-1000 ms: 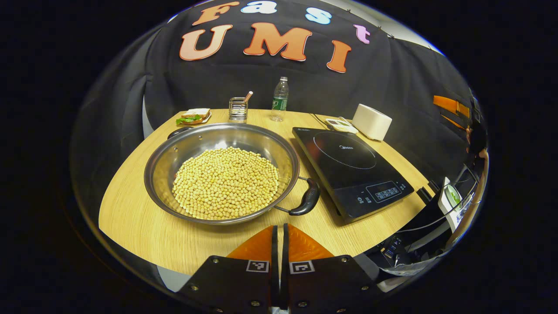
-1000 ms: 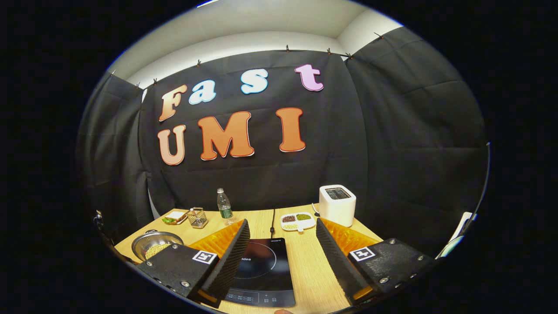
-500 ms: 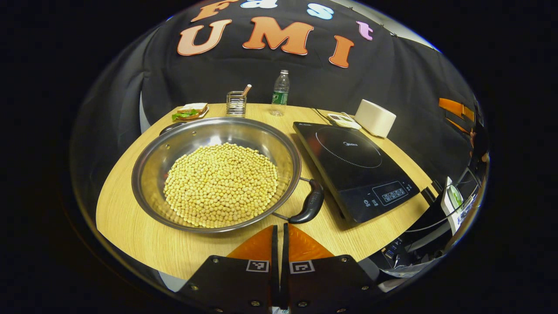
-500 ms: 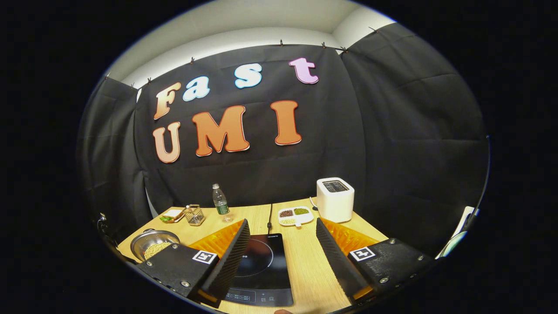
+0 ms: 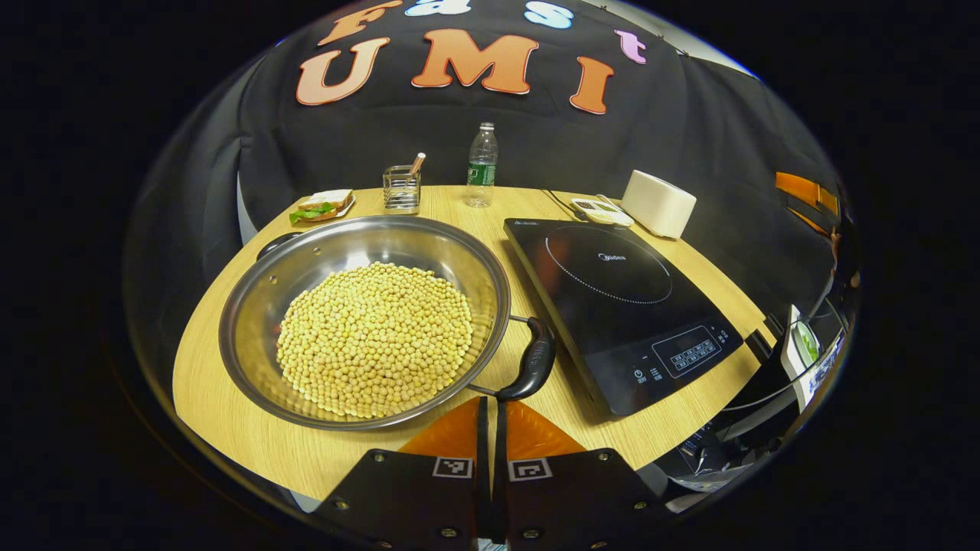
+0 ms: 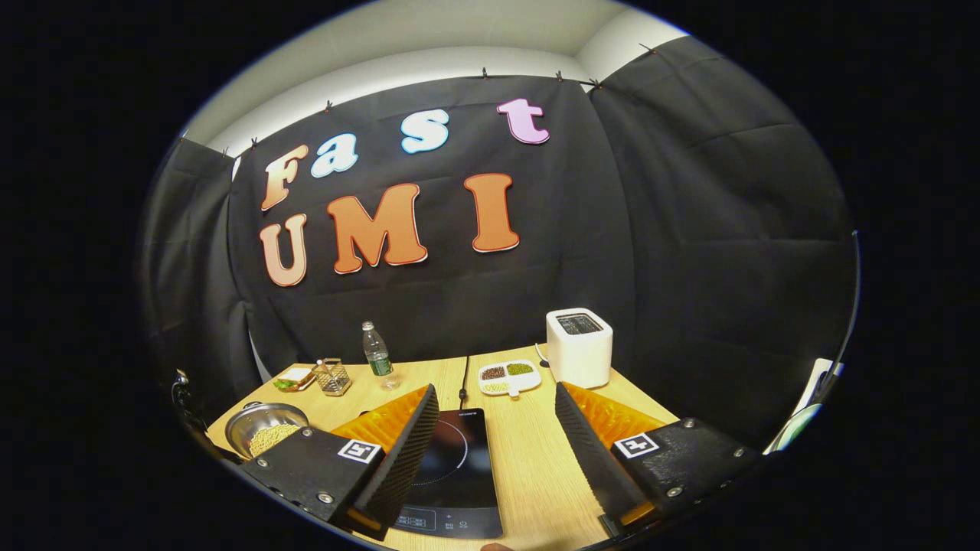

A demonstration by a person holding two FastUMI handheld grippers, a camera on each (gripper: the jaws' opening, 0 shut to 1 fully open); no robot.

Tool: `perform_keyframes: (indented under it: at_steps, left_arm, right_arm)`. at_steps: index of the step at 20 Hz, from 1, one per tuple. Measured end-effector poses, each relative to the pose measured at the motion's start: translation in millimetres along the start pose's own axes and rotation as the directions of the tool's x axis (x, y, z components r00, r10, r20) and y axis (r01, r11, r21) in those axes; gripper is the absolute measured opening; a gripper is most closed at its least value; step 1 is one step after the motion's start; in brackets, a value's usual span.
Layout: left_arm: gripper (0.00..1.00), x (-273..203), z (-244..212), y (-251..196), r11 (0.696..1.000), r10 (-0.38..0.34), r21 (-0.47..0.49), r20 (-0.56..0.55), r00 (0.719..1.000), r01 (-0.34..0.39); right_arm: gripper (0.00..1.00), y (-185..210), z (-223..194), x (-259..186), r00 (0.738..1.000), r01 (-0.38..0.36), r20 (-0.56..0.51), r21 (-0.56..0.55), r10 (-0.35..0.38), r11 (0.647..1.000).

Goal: First push the handle of the pot to place it horizontally, then grasp the pot with both hands and set it on the induction cooktop.

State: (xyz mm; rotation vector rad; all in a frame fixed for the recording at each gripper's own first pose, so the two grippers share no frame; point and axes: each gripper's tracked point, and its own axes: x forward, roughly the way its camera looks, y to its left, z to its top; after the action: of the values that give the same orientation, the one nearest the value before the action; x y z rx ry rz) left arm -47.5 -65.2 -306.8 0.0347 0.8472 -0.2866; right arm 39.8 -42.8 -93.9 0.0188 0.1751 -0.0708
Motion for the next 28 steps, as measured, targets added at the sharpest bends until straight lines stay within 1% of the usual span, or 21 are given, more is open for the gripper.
perform_keyframes:
  at_steps: [4,5,7,8,13,14,15,17,18,22,23,24,25,27,28]
  left_arm:
    - [0.02,9.9,7.2,-4.8,1.000,0.001,-0.010,0.004,1.000,-0.001]
    - [0.02,12.3,9.1,-4.9,1.000,0.002,-0.008,0.004,1.000,-0.002]
    - [0.02,15.9,11.9,-5.4,1.000,0.003,-0.005,0.004,1.000,-0.003]
    - [0.02,18.5,14.6,-6.3,1.000,0.006,-0.006,0.005,1.000,-0.006]
    - [0.02,29.1,21.7,-7.7,1.000,0.021,-0.007,0.011,1.000,-0.021]
    - [0.02,30.1,23.8,-7.6,1.000,0.024,-0.009,0.013,1.000,-0.024]
    - [0.02,32.4,24.6,-8.3,1.000,0.028,-0.012,0.014,1.000,-0.028]
    - [0.02,36.5,27.8,-9.4,0.999,0.034,-0.022,0.017,0.999,-0.033]
    - [0.02,39.3,30.0,-9.1,0.999,0.035,-0.030,0.018,0.999,-0.034]
    - [0.02,48.0,35.6,-10.6,0.997,0.034,-0.064,0.019,0.999,-0.032]
    - [0.02,49.1,35.8,-11.3,0.997,0.035,-0.067,0.019,0.999,-0.034]
    - [0.02,50.8,36.8,-11.6,0.997,0.037,-0.067,0.019,0.999,-0.036]
    - [0.02,52.0,37.3,-12.4,0.997,0.039,-0.068,0.019,0.999,-0.038]
    - [0.02,55.3,39.7,-12.2,0.996,0.041,-0.074,0.019,0.999,-0.039]
    - [0.02,56.2,40.1,-12.9,0.996,0.041,-0.079,0.019,0.999,-0.039]
  right_arm:
    - [0.95,-7.9,4.3,-0.8,1.000,0.016,0.013,-0.010,-0.016,1.000]
    - [1.00,-9.9,4.9,-1.5,1.000,0.020,0.018,-0.014,-0.020,1.000]
    - [1.00,-12.1,6.9,-2.7,0.999,0.026,0.024,-0.019,-0.026,0.999]
    - [0.95,-13.8,7.8,-3.0,0.999,0.029,0.026,-0.018,-0.028,0.999]
    - [0.95,-23.9,4.2,-1.5,0.999,0.048,0.023,-0.011,-0.048,0.999]
    - [1.00,-25.4,2.4,-1.3,0.999,0.051,0.019,-0.007,-0.051,0.999]
    - [0.95,-25.4,0.7,-1.3,0.999,0.051,0.015,-0.002,-0.051,0.999]
    - [0.95,-27.0,-1.9,-1.5,0.999,0.050,0.010,0.002,-0.050,0.999]
    - [1.00,-27.9,-2.1,-1.4,0.999,0.051,0.011,0.001,-0.051,0.999]
    - [1.00,-32.4,-5.8,0.0,0.999,0.054,0.005,0.001,-0.054,0.999]
    - [0.95,-33.8,-7.0,-0.1,0.999,0.054,0.002,0.003,-0.054,0.999]
    - [1.00,-35.9,-7.7,0.4,0.998,0.056,0.001,0.004,-0.056,0.998]
    - [0.95,-38.5,-8.5,0.5,0.998,0.058,0.000,0.006,-0.058,0.998]
    - [0.95,-41.7,-10.0,1.3,0.998,0.061,-0.002,0.013,-0.061,0.998]
    - [1.00,-43.9,-11.0,1.2,0.998,0.062,-0.004,0.017,-0.062,0.998]
